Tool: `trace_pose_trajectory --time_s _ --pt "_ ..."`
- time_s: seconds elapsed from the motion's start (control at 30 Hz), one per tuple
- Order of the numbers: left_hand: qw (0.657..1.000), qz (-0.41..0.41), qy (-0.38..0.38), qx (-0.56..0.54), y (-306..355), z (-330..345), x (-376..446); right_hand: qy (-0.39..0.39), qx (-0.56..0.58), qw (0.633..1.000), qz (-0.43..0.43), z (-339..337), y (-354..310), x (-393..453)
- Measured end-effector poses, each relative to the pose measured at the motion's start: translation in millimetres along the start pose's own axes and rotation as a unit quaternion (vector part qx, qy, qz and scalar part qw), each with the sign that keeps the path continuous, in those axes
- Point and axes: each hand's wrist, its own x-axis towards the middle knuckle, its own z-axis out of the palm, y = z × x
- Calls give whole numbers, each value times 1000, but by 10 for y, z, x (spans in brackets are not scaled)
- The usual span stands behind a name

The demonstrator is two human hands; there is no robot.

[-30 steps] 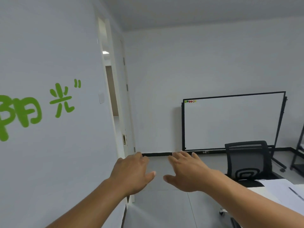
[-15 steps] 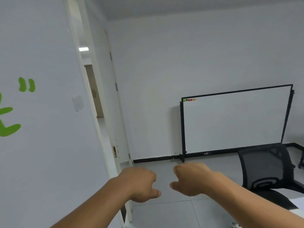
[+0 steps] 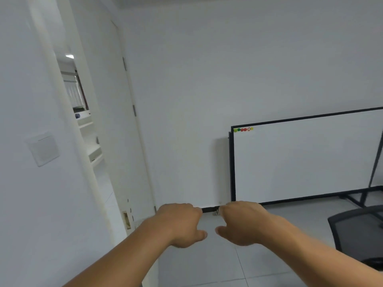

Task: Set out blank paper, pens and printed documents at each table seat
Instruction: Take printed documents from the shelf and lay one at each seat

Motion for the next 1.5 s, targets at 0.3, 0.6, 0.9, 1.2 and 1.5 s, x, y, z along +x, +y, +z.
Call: trace_pose_trajectory --time_s 0.3,0.6,0.9,1.2,1.5 --pt "992 122 31 3 -390 -235 1769 -16 -18 994 104 -103 635 1306" --pt "965 245 90 23 -164 -805 3407 52 -16 963 265 -354 1590 2044" --pt "948 294 109 44 808 -1195 4938 104 11 924 367 -174 3134 2604" --pt "947 296 118 48 1533 -1738 6419 121 27 909 397 -304 4697 3196" --pt "917 374 128 55 2559 -2159 7793 127 26 899 417 -189 6148 3494"
